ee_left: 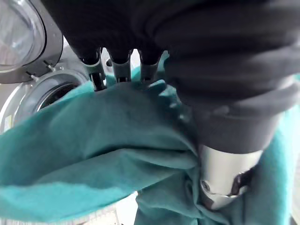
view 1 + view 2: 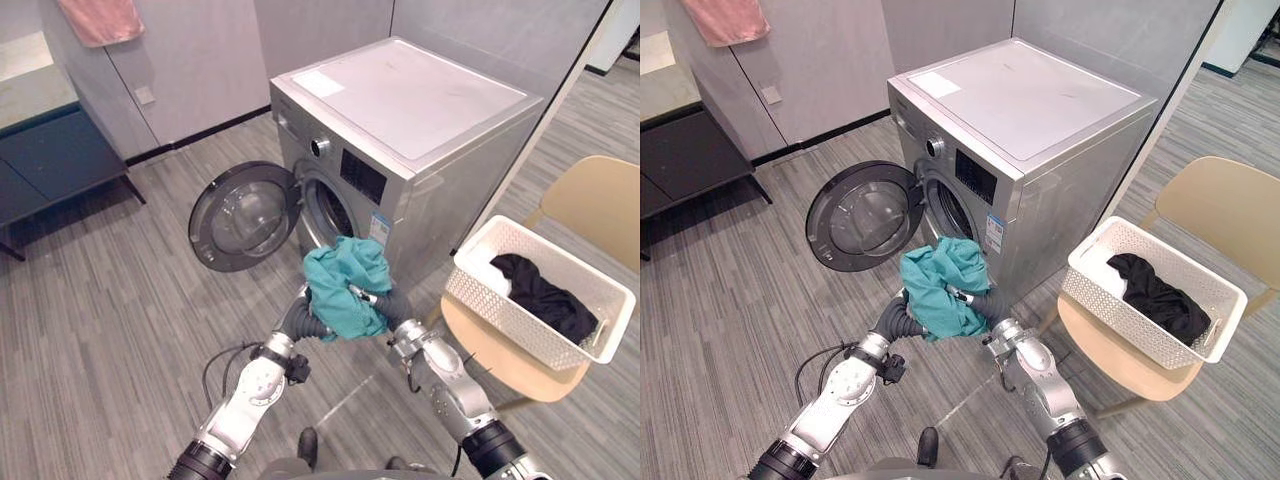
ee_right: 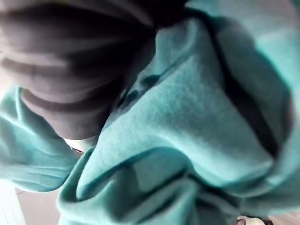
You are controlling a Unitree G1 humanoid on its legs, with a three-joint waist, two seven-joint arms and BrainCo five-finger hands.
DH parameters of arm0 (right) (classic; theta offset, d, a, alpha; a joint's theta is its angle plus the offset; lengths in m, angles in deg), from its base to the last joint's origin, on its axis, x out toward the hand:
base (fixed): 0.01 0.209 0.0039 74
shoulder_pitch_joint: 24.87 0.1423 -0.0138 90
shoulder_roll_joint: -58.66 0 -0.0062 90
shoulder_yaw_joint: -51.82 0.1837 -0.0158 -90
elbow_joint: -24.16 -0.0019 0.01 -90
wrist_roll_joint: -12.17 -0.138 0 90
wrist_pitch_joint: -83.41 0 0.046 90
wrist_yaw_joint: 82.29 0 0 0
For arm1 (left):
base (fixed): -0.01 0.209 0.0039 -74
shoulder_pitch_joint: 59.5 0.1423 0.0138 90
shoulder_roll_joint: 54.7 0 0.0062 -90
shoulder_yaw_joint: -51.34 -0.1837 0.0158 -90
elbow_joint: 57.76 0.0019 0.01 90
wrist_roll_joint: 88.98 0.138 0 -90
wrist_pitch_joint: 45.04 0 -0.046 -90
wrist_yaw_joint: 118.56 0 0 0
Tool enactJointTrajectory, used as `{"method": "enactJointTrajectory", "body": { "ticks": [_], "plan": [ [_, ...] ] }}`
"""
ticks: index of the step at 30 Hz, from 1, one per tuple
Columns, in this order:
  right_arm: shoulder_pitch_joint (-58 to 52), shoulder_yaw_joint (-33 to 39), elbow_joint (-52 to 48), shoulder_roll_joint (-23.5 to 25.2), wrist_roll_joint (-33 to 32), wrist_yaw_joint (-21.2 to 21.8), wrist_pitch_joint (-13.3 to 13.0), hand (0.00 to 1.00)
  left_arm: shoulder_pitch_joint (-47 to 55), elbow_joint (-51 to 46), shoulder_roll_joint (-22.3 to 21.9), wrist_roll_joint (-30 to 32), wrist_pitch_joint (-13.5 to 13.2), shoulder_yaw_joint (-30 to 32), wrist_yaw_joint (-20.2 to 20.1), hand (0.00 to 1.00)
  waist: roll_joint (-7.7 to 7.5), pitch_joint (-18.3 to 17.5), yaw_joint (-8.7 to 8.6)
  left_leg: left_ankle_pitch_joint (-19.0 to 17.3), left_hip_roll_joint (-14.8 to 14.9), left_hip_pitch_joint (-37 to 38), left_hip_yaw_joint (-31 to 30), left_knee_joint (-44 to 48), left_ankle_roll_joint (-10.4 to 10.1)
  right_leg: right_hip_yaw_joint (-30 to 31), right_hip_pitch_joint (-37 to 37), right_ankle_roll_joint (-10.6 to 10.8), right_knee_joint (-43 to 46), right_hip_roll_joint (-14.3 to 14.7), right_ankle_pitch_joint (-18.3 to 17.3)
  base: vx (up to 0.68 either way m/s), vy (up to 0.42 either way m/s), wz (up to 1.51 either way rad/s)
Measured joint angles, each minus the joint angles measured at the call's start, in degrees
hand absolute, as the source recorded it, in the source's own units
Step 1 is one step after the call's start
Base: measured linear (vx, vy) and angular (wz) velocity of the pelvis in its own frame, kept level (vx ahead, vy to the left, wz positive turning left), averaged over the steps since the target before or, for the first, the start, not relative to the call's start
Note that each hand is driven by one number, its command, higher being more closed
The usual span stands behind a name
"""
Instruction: Pick up the laundry basket with both hands and put the clothes into the washing machine.
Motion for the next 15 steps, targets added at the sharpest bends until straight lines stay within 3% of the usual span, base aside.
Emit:
{"method": "enactJointTrajectory", "body": {
  "ticks": [9,15],
  "plan": [
    [-2.3,0.2,0.0,-0.4,1.0,-0.1,0.4,0.0,0.1,1.1,-0.3,-0.1,0.0,0.6,-0.1,1.0,-1.57,-1.0,0.0,0.4,0.1,-0.1,-0.4,0.0,-0.6,0.6,-1.6,-0.4,2.7,0.0,-1.3,0.03,-0.043,0.02],
    [-4.6,5.7,-0.9,5.3,4.3,-1.6,0.1,0.0,2.0,1.3,-4.9,-1.5,0.0,4.9,-0.2,1.0,-2.06,-1.2,0.0,0.4,0.0,-0.1,-0.7,-0.4,-0.5,0.9,-1.7,-0.1,3.7,-0.1,-2.6,0.0,-0.019,0.03]
  ]
}}
